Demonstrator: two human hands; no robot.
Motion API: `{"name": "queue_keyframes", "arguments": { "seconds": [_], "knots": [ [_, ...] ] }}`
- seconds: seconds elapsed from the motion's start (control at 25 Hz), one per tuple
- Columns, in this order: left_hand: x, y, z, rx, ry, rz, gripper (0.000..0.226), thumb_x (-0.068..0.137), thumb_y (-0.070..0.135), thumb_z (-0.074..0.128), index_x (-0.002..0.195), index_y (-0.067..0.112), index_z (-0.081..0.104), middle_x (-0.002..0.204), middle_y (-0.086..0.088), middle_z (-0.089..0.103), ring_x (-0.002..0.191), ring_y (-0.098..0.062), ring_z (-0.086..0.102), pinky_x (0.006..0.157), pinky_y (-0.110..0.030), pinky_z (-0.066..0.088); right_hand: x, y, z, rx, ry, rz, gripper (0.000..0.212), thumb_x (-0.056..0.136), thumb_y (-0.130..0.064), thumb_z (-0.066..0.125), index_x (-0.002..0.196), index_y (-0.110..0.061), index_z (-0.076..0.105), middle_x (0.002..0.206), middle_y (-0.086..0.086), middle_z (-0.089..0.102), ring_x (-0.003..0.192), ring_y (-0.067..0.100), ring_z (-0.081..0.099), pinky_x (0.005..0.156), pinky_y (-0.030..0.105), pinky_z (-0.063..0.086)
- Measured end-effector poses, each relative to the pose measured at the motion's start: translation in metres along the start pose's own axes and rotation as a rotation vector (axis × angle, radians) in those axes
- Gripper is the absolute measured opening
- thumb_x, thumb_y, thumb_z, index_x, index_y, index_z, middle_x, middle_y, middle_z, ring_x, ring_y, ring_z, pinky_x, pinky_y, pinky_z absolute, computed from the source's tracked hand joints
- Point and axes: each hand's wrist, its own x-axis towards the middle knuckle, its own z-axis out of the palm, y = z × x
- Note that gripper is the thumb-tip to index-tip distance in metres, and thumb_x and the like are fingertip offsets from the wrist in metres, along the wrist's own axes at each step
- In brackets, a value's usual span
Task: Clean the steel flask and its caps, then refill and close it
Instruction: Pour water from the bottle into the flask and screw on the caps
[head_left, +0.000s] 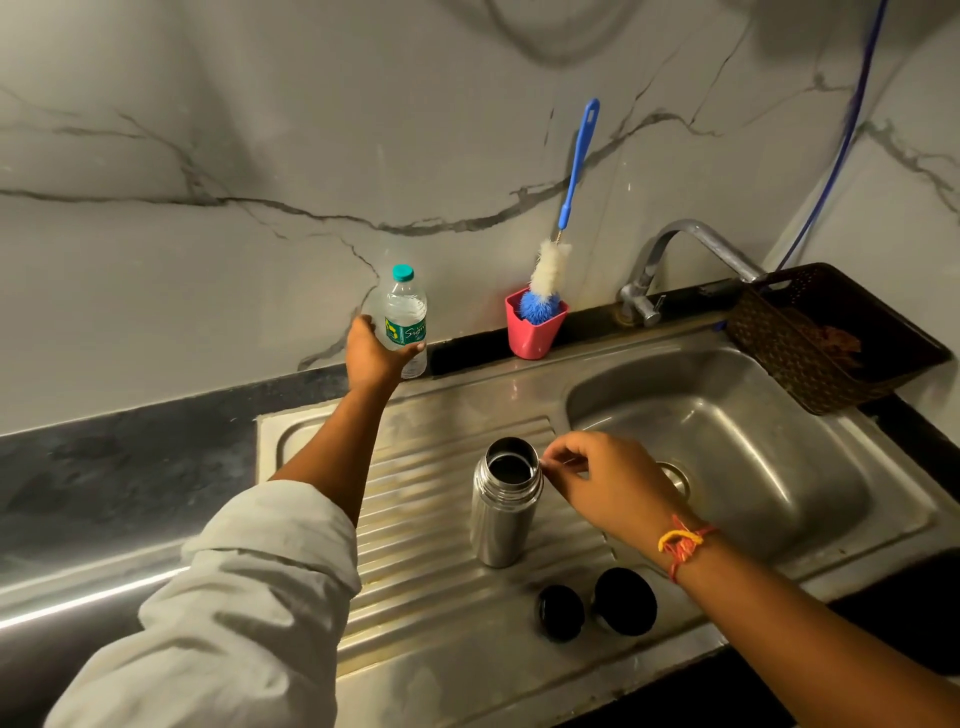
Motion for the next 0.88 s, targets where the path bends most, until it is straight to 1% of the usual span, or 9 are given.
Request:
{"name": "queue_keyframes", "arguments": {
  "seconds": [0.08,0.2,0.32,0.4,0.48,0.6,0.76,0.8,0.88],
  "knots": [
    [-0.006,0.002,-0.003,0.004,-0.005,0.003,0.083,0.074,0.021,0.090,0.142,0.005,0.044,0.144,-0.013,0.055,0.133,-0.028,0.053,0.107,-0.038,0.045,-0.004,-0.001,-0.002,-0.010,-0.003,0.004,0.019,0.088,-0.043,0.067,0.098,-0.028,0.073,0.093,-0.012,0.072,0.088,0.004,0.065,0.077,0.025,0.055],
    [-0.017,0.002,-0.007,0.007,-0.010,0.011,0.084,0.075,0.019,0.090,0.143,0.004,0.043,0.145,-0.014,0.054,0.133,-0.029,0.053,0.106,-0.037,0.045,-0.011,-0.001,-0.003,-0.039,0.002,0.020,0.017,0.089,-0.043,0.066,0.098,-0.030,0.071,0.092,-0.014,0.072,0.086,0.006,0.065,0.077,0.029,0.056],
    [-0.028,-0.001,-0.013,0.066,-0.024,0.024,0.088,0.076,0.021,0.090,0.147,0.004,0.040,0.148,-0.015,0.051,0.135,-0.031,0.051,0.109,-0.041,0.044,-0.016,0.000,-0.005,-0.078,-0.006,0.035,0.014,0.091,-0.035,0.063,0.101,-0.030,0.071,0.094,-0.010,0.072,0.085,0.010,0.066,0.078,0.031,0.057],
    [-0.041,-0.005,-0.016,0.118,-0.027,0.037,0.091,0.077,0.023,0.089,0.150,0.004,0.038,0.151,-0.016,0.049,0.138,-0.031,0.049,0.112,-0.044,0.043,-0.021,0.001,-0.007,-0.093,-0.019,0.030,0.017,0.091,-0.032,0.062,0.105,-0.030,0.070,0.098,-0.009,0.072,0.087,0.011,0.066,0.080,0.031,0.057],
    [-0.064,-0.007,-0.020,0.157,-0.029,0.062,0.088,0.081,0.024,0.086,0.151,0.006,0.036,0.152,-0.015,0.048,0.139,-0.031,0.047,0.113,-0.044,0.042,-0.026,0.003,-0.010,-0.098,-0.041,0.019,0.019,0.091,-0.030,0.061,0.108,-0.030,0.070,0.101,-0.009,0.072,0.090,0.012,0.066,0.081,0.030,0.056],
    [-0.114,-0.010,-0.025,0.181,-0.022,0.115,0.076,0.087,0.022,0.080,0.149,0.009,0.039,0.150,-0.012,0.050,0.137,-0.028,0.049,0.112,-0.041,0.043,-0.034,0.008,-0.014,-0.090,-0.081,-0.005,0.018,0.091,-0.030,0.061,0.107,-0.030,0.069,0.103,-0.009,0.072,0.092,0.012,0.066,0.083,0.031,0.056],
    [-0.202,-0.010,-0.027,0.140,0.026,0.115,0.060,0.093,0.019,0.073,0.144,0.012,0.044,0.139,-0.007,0.057,0.125,-0.020,0.056,0.104,-0.041,0.051,-0.042,0.025,-0.016,-0.094,-0.179,-0.062,0.025,0.091,-0.032,0.062,0.115,-0.027,0.067,0.114,-0.005,0.070,0.103,0.016,0.064,0.092,0.035,0.054],
    [-0.229,-0.010,-0.025,0.140,0.050,0.120,0.055,0.093,0.018,0.072,0.141,0.012,0.046,0.131,-0.004,0.058,0.118,-0.017,0.058,0.099,-0.039,0.054,-0.045,0.031,-0.016,-0.109,-0.233,-0.086,0.028,0.091,-0.033,0.062,0.118,-0.026,0.067,0.119,-0.003,0.068,0.108,0.017,0.063,0.094,0.034,0.052],
    [-0.285,-0.014,-0.015,0.143,0.104,0.154,0.039,0.093,0.015,0.071,0.127,0.014,0.052,0.113,0.000,0.059,0.099,-0.014,0.058,0.088,-0.040,0.056,-0.051,0.045,-0.014,-0.165,-0.342,-0.152,0.033,0.090,-0.037,0.065,0.121,-0.026,0.066,0.126,-0.001,0.063,0.114,0.018,0.060,0.097,0.032,0.049]
  ]
}}
